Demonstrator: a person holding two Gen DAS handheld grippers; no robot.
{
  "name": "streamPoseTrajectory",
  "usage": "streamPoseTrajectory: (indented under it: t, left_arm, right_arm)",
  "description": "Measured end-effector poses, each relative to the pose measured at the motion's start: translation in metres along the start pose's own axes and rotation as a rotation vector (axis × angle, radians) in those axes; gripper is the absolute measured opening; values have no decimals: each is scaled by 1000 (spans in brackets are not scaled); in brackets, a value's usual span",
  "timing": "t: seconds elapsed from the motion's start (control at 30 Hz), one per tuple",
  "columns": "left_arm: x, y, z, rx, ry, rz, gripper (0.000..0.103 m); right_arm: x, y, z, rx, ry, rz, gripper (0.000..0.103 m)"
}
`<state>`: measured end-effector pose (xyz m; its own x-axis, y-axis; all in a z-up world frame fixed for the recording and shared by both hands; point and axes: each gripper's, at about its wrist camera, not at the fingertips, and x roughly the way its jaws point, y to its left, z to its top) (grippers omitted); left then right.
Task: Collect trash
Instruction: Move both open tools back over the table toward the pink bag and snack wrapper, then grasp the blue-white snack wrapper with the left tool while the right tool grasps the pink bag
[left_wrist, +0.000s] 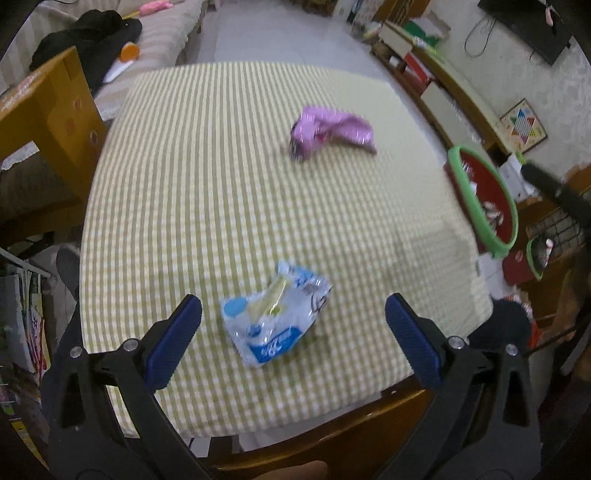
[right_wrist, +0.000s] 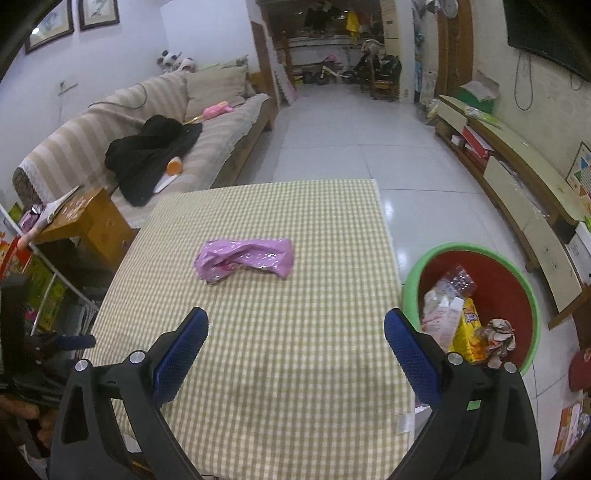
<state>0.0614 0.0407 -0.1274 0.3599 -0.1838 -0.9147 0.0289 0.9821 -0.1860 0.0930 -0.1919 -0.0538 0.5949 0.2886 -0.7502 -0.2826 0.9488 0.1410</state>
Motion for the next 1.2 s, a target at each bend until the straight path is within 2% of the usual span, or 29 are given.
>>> streamPoseTrajectory:
  t: [0.23, 0.43, 0.47, 0.53, 0.57, 0.6, 0.67, 0.8, 1.2]
  left_arm:
    - [38, -1, -13, 45, 92, 17, 98]
    - [60, -4, -16, 84, 121, 50, 97]
    - [63, -4, -16, 87, 127, 52, 96]
    - [70, -4, -17, 93, 141, 62, 86]
    - [74, -3, -17, 92, 146, 64, 77]
    - [76, -2, -16, 89, 150, 63, 75]
    - [76, -1, -15, 83, 139, 53, 70]
    - [71, 7, -6, 61, 118, 44, 45]
    - [39, 40, 47, -13, -5, 36, 43]
  right_arm:
    - [9, 6, -1, -16, 21, 4, 93]
    - [17, 7, 0, -23, 38, 3, 93]
    - [19, 6, 0, -22, 43, 3, 93]
    - [23, 7, -1, -24, 49, 1, 93]
    - [24, 7, 0, -25, 51, 1, 93]
    - [26, 8, 0, -26, 53, 1, 93]
    - [29, 9, 1, -30, 59, 2, 93]
    - [37, 14, 6, -42, 67, 8, 93]
    - [74, 35, 26, -91, 90, 44, 93]
